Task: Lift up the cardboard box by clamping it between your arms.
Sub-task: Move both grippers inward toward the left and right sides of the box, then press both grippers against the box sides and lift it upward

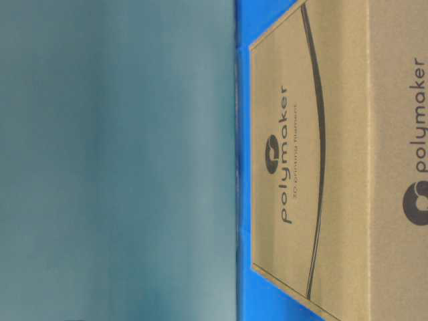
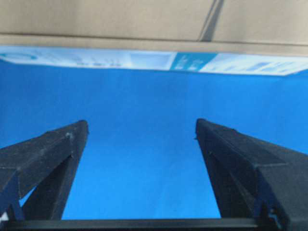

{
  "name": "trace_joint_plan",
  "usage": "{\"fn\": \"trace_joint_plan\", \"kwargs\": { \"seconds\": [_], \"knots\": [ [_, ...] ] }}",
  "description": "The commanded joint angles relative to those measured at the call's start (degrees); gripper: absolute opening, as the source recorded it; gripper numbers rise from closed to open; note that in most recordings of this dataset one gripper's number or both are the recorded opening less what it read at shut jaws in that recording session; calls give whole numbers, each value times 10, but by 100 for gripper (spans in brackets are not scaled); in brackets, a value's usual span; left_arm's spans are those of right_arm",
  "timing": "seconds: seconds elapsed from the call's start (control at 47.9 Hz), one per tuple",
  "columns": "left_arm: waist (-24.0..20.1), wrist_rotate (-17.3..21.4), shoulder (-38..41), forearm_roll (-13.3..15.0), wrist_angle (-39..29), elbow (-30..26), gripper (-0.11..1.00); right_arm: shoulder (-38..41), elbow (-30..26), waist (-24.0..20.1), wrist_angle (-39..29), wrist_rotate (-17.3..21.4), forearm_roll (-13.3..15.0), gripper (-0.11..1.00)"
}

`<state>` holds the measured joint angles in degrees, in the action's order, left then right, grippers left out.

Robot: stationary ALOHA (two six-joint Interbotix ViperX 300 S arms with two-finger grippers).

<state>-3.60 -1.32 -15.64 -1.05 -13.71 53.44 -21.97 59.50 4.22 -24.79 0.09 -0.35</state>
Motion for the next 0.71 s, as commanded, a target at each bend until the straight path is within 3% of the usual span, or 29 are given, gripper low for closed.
{"fn": "trace_joint_plan", "kwargs": {
  "seconds": [0.0, 0.25, 0.689],
  "knots": [
    [-4, 1, 16, -2, 2, -15, 88, 23, -4, 2, 29, -4, 1, 98],
    [-4, 4, 74, -2, 9, -33, 88, 107, -30, 2, 107, -7, 1, 98],
    [-2, 40, 147, -3, 14, -90, 88, 191, -87, 0, 135, -8, 1, 98]
  ]
}}
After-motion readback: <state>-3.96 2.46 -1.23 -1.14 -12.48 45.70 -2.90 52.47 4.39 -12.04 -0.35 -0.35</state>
